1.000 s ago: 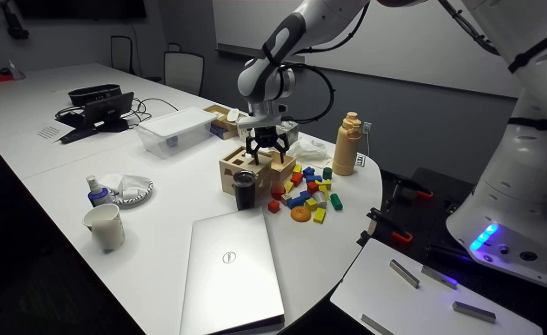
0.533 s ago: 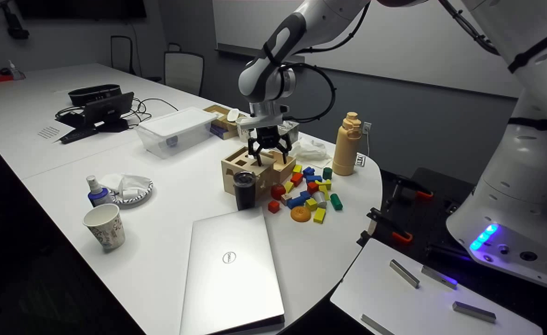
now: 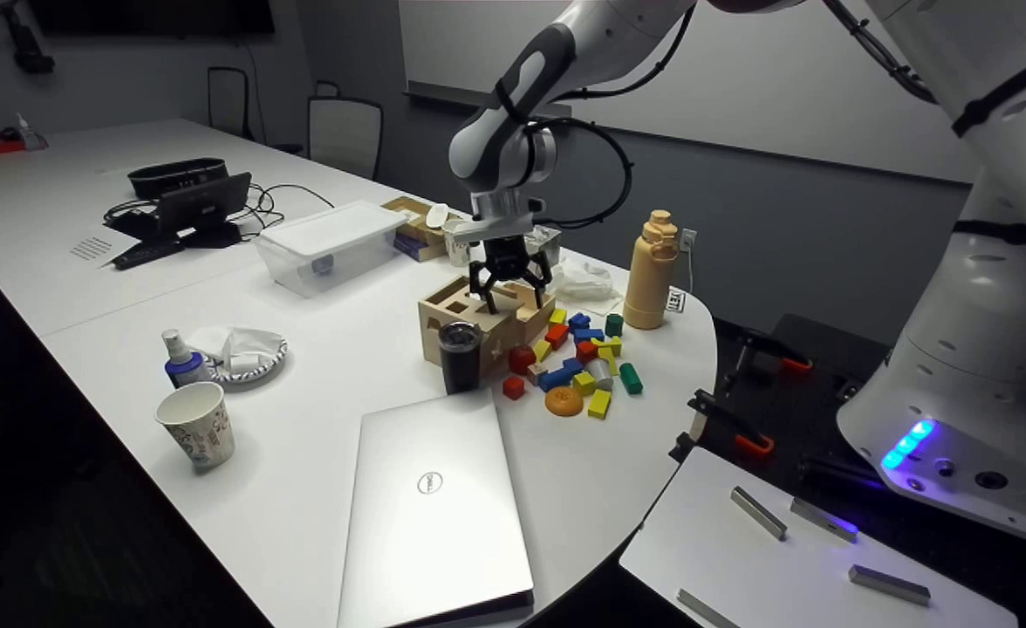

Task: Slightly remove the top cover of the wooden box with shapes

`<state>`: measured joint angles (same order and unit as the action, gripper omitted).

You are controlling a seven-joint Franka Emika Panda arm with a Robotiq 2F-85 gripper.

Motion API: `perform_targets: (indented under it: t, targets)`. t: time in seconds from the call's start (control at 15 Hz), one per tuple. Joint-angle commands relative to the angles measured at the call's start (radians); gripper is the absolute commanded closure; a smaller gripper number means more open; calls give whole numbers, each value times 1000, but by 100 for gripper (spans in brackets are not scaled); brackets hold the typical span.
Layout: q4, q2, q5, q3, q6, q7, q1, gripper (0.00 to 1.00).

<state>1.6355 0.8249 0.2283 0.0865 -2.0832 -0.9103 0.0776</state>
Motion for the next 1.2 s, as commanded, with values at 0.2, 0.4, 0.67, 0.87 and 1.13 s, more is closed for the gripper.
perform_targets:
  t: [0.2,0.4,0.67,0.87,1.13]
  targets:
    - [12,-12,21,-24,78,2,-13,0]
    - [12,-16,23,-30,118,5,-14,0]
    - [12,-18,27,-37,156,10,-14,0]
    - [13,-18,29,-41,175,13,-13,0]
    - [20,-23,34,-44,189,18,-12,0]
